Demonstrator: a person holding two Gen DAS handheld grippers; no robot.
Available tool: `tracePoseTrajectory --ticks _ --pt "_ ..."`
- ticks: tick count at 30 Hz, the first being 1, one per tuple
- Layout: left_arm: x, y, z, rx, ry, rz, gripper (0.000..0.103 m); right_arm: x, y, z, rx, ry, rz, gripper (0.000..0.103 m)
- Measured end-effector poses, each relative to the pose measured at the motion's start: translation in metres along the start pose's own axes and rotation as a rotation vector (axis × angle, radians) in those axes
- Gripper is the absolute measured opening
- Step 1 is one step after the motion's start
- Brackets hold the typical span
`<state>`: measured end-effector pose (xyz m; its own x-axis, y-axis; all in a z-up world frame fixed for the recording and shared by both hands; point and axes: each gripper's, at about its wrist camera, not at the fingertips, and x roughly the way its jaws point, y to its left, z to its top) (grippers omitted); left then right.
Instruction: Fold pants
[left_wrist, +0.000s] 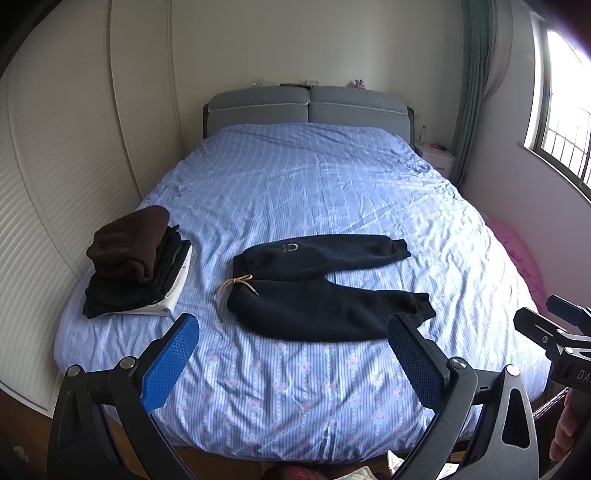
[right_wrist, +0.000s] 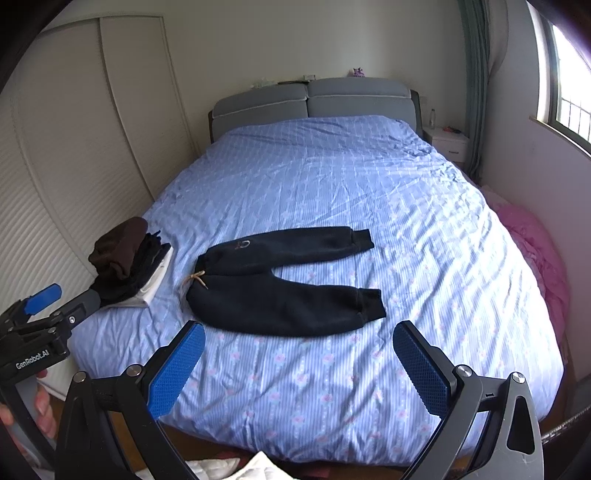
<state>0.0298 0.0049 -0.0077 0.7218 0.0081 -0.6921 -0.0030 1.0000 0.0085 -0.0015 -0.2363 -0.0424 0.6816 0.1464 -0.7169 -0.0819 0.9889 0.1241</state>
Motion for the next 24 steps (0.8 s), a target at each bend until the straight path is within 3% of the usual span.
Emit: tracePoseTrajectory --ticks 11,14,19,24 --pt "0.087 0.052 0.004 0.021 0.111 0.052 0.103 0.083 0.014 0.007 0.056 0.137 -0.08 0.103" --pt "0.125 0.071 0.005 0.019 0.178 0.022 0.103 0.117 0.019 0.007 0.108 0.194 -0.097 0.103" --pt "0.192 0.096 0.01 -0.058 0.323 -0.089 0.103 0.17 0.024 0.006 0.203 0.268 -0.153 0.102" --pt "0.259 0.104 0.005 -0.107 0.452 -0.114 0.103 0.215 0.009 -0.003 0.292 0.334 -0.186 0.101"
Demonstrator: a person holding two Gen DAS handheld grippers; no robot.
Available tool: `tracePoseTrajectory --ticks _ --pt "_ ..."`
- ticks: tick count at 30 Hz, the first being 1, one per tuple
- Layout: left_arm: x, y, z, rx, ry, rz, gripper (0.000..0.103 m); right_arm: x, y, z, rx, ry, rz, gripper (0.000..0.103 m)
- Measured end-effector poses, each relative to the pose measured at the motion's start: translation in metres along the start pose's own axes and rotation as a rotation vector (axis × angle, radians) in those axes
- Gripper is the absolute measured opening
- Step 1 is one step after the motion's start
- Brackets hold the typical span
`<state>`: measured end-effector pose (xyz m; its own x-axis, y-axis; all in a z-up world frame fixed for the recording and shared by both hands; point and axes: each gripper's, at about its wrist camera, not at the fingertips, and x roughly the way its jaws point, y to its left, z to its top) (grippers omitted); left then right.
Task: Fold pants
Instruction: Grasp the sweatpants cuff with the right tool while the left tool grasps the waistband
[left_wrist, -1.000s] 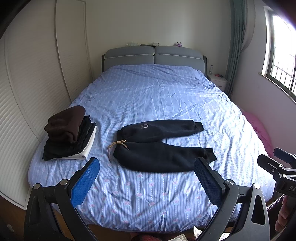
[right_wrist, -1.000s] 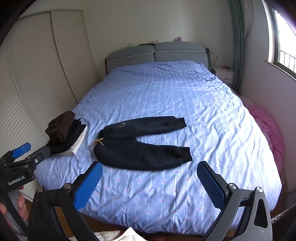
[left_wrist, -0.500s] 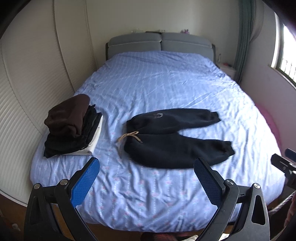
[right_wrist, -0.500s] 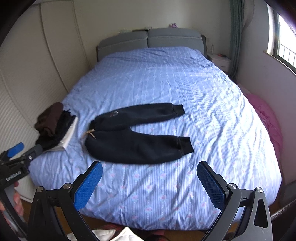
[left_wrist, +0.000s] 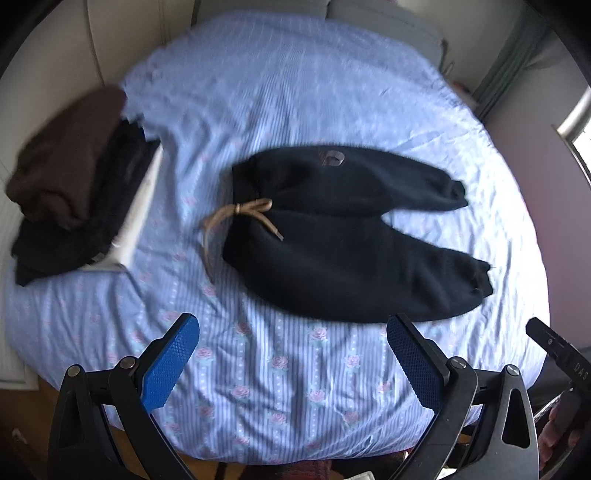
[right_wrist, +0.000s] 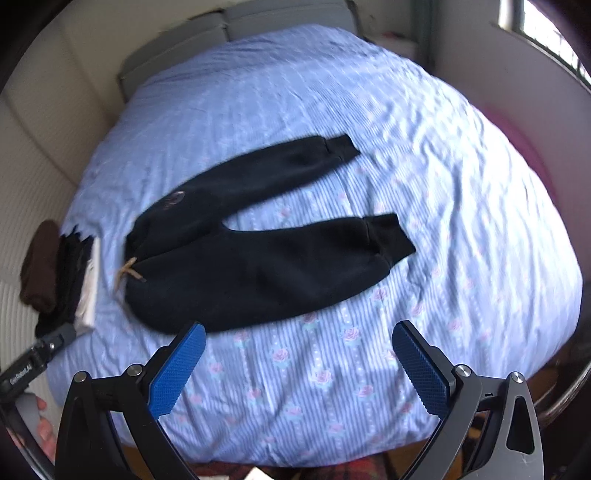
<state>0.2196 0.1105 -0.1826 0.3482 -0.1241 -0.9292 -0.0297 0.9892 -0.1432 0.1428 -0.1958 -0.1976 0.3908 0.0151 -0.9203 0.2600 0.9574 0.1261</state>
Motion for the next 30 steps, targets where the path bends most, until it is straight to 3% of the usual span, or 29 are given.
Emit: tracePoseTrajectory --ticks 8,17,22,26,28,30 --pt "0.093 0.004 0.011 -0.133 0.16 0.011 0.099 0.094 -0.03 0.02 0.045 0.186 -0.002 0.084" --pt "0.171 -0.003 0.011 -0.304 0.322 -0.007 0.097 0.171 -0.055 0.037 0.085 0.358 0.027 0.078" --pt "0.2 -0.004 0.004 -0.366 0.375 -0.007 0.096 0.211 -0.063 0.04 0.122 0.433 0.047 0.078" --pt "0.206 -0.005 0.0 -0.407 0.38 -0.041 0.079 0.232 -0.066 0.043 0.169 0.471 0.063 0.078" --pt "0.204 -0.006 -0.001 -0.42 0.378 -0.056 0.067 0.234 -0.063 0.047 0.162 0.471 0.074 0.07" --pt "0.198 -0.008 0.002 -0.415 0.366 -0.071 0.046 0.232 -0.06 0.051 0.147 0.461 0.087 0.051"
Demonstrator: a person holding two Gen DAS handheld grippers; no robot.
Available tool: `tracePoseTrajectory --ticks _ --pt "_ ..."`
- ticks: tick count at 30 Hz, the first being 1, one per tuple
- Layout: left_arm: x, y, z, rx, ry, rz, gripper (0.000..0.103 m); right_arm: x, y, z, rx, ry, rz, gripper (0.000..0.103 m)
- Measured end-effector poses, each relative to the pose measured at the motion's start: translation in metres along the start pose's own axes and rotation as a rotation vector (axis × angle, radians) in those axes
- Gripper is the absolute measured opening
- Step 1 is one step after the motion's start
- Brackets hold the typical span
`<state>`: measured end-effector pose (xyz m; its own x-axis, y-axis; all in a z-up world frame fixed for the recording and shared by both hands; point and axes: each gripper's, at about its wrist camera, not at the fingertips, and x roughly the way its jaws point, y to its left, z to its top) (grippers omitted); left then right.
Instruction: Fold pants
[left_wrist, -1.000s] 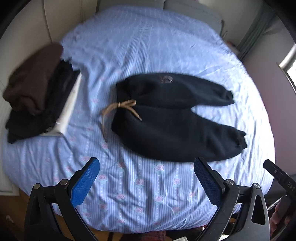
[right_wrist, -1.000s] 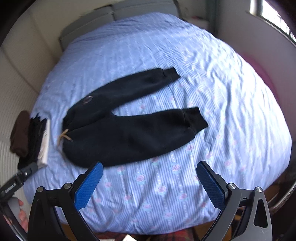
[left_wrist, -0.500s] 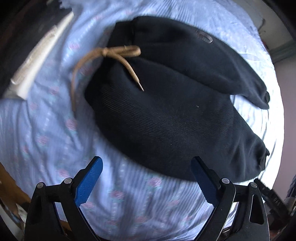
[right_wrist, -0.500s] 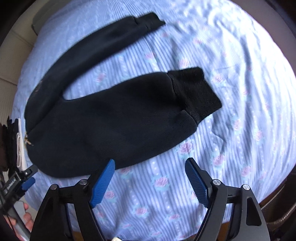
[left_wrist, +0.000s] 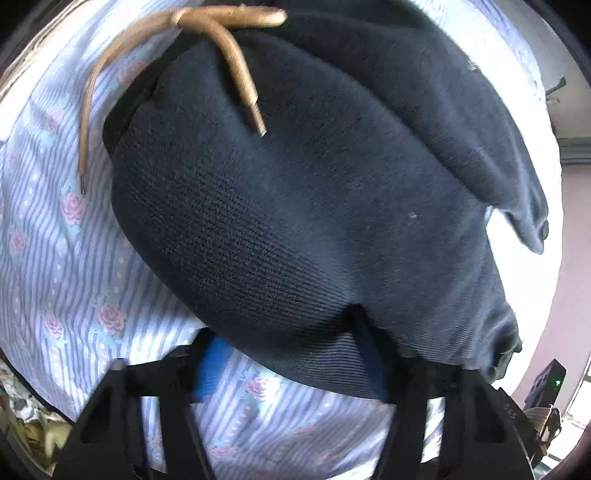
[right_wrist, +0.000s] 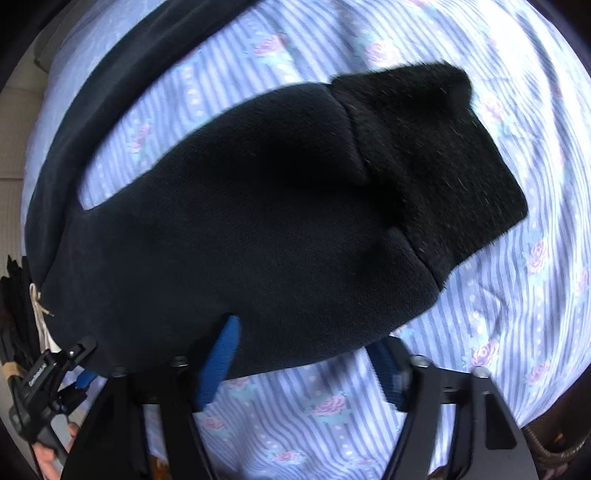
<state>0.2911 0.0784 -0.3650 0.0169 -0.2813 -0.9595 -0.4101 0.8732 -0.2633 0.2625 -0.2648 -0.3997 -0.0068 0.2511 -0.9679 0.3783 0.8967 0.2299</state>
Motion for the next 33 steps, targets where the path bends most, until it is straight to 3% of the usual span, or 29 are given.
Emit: tracePoseTrajectory --ticks 3,6,13,19,23,33 --pt "-0.011 -0.005 0.002 0.03 -0.022 -0.01 0.031 -0.013 0.008 0.002 -0.034 -0.028 0.002 0.024" --pt "-0.027 -0.012 -0.003 0.074 -0.054 -0.014 0.026 -0.033 0.011 0.004 -0.049 -0.083 0.039 0.017" --pt "-0.075 -0.019 -0.026 0.207 -0.193 -0.033 0.024 -0.117 0.026 -0.003 -0.091 -0.234 0.149 0.015" --pt "-0.125 -0.015 -0.036 0.245 -0.276 -0.047 0.023 -0.164 0.043 -0.031 -0.113 -0.307 0.213 0.015" --pt "-0.148 -0.027 -0.02 0.249 -0.298 -0.051 0.023 -0.196 0.045 -0.031 -0.107 -0.352 0.244 0.015" --pt "-0.155 -0.075 0.079 0.232 -0.339 -0.032 0.022 -0.219 0.087 0.059 -0.102 -0.441 0.255 0.014"
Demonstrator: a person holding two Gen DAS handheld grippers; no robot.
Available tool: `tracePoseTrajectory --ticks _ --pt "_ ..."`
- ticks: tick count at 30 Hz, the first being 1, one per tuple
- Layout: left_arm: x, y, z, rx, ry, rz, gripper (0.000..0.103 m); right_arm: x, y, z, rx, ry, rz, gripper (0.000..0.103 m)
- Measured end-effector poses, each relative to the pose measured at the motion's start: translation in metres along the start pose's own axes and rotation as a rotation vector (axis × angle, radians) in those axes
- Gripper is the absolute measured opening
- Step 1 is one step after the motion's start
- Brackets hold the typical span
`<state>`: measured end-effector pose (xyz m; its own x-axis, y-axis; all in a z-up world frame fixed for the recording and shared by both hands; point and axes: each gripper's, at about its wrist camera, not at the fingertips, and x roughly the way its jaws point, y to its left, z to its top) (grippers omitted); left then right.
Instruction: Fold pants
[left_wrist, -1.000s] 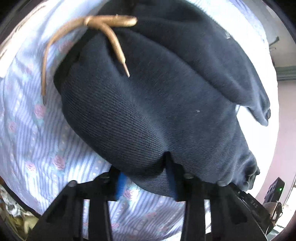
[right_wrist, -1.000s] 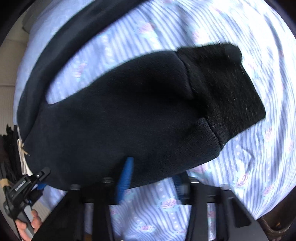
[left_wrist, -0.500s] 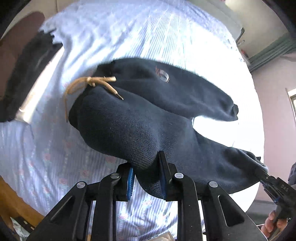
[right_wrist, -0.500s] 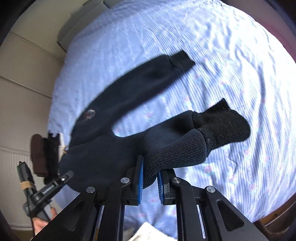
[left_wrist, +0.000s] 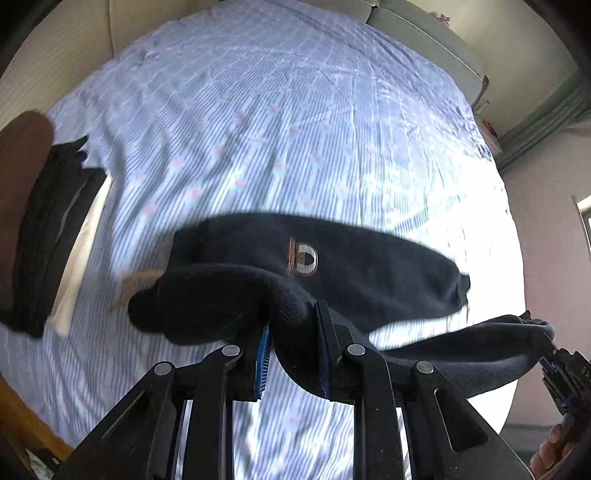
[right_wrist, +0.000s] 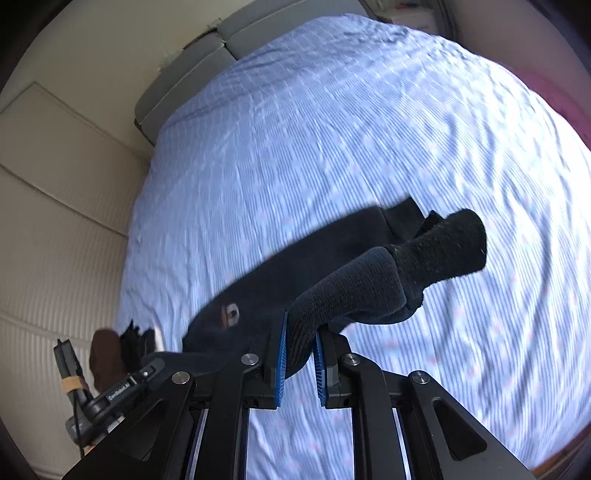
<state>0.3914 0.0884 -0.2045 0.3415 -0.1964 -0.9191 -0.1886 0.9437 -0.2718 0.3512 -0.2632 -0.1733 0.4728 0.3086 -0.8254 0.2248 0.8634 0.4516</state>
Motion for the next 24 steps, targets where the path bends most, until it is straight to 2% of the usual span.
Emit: tracePoseTrajectory --ticks 3,7,10,12,13,14,15,17,19,21,23,24 --pt "0.023 -0.005 0.032 0.006 0.01 0.028 0.022 0.03 0.004 0.033 0.009 0.019 -0.008 0.014" --pt "0.058 -0.012 0.065 0.0 0.054 0.069 0.023 0.072 0.0 0.057 0.038 0.046 -0.058 0.014" --pt "0.078 -0.018 0.081 0.012 0.083 0.129 0.038 0.095 -0.01 0.065 0.074 0.076 -0.113 0.014" --pt "0.078 -0.023 0.086 0.063 0.053 0.221 0.062 0.107 -0.018 0.069 0.098 0.106 -0.144 0.015" --pt "0.075 -0.024 0.088 0.088 0.032 0.24 0.065 0.112 -0.023 0.071 0.122 0.126 -0.157 0.016" --pt "0.069 -0.026 0.089 0.115 0.01 0.235 0.067 0.112 -0.026 0.071 0.126 0.132 -0.166 0.02" --pt "0.066 -0.025 0.091 0.133 -0.003 0.227 0.071 0.109 -0.025 0.072 0.119 0.121 -0.182 0.032" --pt "0.052 -0.023 0.089 0.192 -0.048 0.228 0.074 0.091 -0.014 0.072 0.055 0.043 -0.232 0.046" --pt "0.039 -0.019 0.082 0.251 -0.093 0.242 0.078 0.065 0.011 0.066 -0.08 -0.066 -0.291 0.053" --pt "0.027 -0.009 0.07 0.305 -0.135 0.251 0.081 0.051 0.029 0.06 -0.18 -0.115 -0.304 0.071" --pt "0.022 0.005 0.057 0.346 -0.146 0.258 0.083 0.043 0.045 0.042 -0.279 -0.119 -0.269 0.076" --pt "0.02 0.01 0.054 0.355 -0.142 0.265 0.083 0.045 0.05 0.031 -0.315 -0.09 -0.252 0.076"
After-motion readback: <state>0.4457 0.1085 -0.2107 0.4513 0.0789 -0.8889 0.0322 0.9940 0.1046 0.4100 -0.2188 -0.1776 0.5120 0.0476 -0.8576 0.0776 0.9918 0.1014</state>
